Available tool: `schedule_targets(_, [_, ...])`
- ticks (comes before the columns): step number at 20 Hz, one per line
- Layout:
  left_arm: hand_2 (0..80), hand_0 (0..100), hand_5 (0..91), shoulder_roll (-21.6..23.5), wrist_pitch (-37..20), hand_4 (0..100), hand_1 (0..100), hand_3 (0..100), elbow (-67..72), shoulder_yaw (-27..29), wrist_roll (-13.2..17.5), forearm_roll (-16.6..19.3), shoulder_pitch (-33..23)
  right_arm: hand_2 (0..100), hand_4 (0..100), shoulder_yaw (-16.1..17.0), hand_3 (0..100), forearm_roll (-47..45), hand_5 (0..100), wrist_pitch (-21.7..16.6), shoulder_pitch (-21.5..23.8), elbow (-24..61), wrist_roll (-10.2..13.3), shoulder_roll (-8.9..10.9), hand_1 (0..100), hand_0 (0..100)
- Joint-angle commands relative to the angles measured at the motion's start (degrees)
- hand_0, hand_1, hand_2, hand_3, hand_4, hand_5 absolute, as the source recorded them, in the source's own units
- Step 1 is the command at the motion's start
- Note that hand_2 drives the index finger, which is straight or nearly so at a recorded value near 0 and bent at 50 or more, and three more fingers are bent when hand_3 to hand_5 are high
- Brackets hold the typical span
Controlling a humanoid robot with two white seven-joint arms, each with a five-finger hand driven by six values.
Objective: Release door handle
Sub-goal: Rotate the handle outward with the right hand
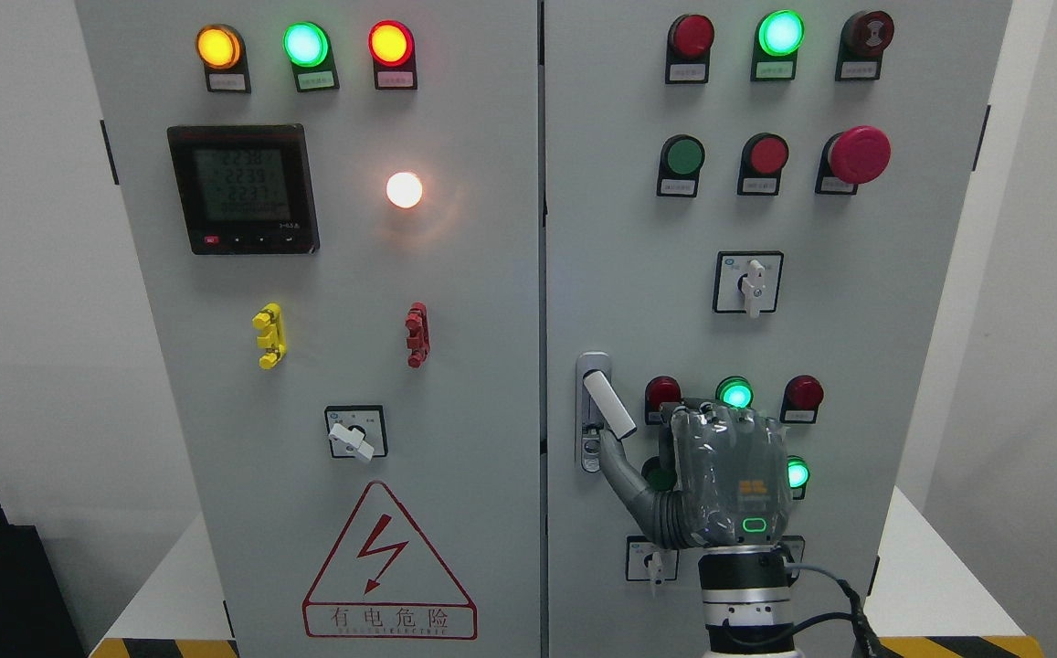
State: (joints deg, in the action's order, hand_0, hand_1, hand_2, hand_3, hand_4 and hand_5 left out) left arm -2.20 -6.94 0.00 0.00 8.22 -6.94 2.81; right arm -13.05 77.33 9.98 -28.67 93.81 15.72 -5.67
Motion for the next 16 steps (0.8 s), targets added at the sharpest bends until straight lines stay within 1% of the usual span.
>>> schedule_targets(1, [0.0, 12, 0.0, 0.0, 0.0, 0, 39, 0, 1.0, 0.6, 0.0, 0.0, 0.0, 93, 100, 0.3, 100, -0.1, 100, 0.0, -0.1, 0.1, -0.1, 0.04, 26, 37])
schedule_targets(13, [0.0, 12, 0.0, 0.0, 0.0, 0, 39, 0, 1.0, 0.6, 0.0, 0.0, 0.0, 93, 100, 0.5, 100, -0.1, 100, 0.0, -0.1, 0.1, 0.0, 0.13, 26, 37])
schedule_targets(16, [0.0, 12, 0.0, 0.0, 0.0, 0, 39, 0, 1.0, 0.6, 0.0, 0.0, 0.0, 93, 100, 1.0, 100, -0.1, 100, 0.0, -0.1, 0.1, 0.0, 0.13, 26, 37])
